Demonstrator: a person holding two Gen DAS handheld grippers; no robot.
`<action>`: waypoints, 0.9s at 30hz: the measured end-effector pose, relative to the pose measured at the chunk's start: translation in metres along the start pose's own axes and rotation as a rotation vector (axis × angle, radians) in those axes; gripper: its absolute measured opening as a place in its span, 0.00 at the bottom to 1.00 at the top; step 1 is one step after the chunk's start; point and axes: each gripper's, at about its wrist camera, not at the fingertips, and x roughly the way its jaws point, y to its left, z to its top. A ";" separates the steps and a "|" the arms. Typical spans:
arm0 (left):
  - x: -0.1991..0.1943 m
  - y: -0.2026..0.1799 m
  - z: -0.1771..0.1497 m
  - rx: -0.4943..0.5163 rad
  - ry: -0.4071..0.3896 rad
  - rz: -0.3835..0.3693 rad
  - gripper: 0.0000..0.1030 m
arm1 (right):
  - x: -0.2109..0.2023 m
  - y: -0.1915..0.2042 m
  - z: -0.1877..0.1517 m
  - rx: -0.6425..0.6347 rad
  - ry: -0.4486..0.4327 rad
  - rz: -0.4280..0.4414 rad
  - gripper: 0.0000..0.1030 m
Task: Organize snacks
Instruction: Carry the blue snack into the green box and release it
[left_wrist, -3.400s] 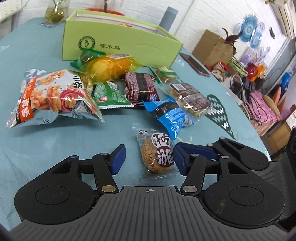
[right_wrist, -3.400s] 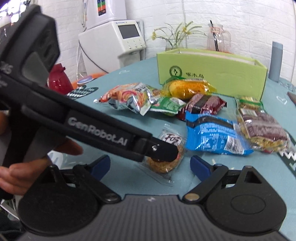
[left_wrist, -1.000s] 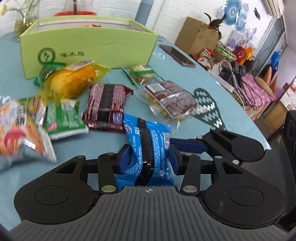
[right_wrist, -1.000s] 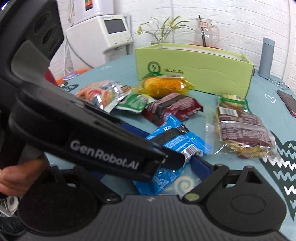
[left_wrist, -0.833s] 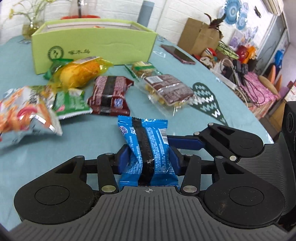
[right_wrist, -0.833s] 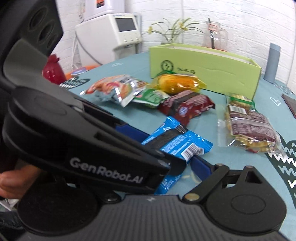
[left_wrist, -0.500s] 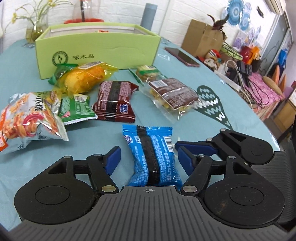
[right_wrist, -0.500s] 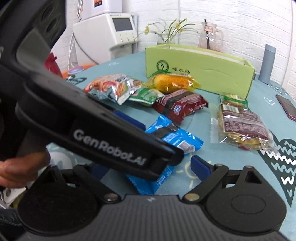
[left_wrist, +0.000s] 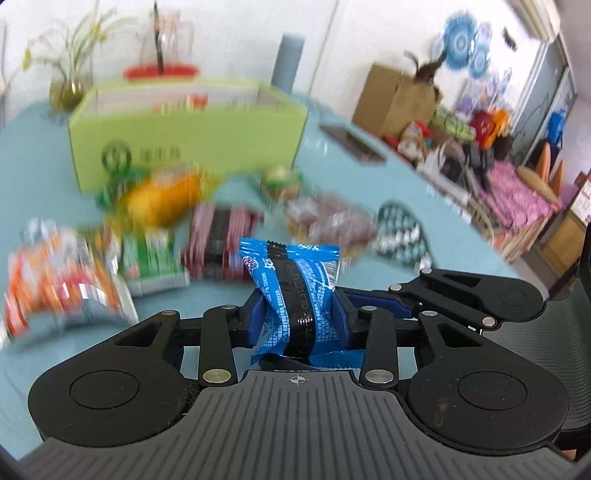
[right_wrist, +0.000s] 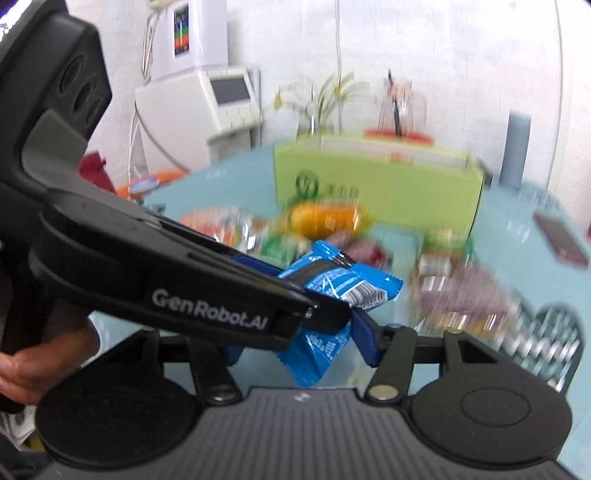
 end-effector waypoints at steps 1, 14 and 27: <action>-0.003 -0.001 0.009 0.007 -0.021 0.000 0.16 | -0.001 -0.003 0.009 -0.012 -0.023 -0.009 0.58; 0.060 0.051 0.181 -0.023 -0.126 0.060 0.17 | 0.104 -0.087 0.154 -0.086 -0.078 -0.011 0.58; 0.187 0.106 0.209 -0.078 0.049 0.083 0.28 | 0.222 -0.144 0.158 -0.052 0.126 -0.004 0.79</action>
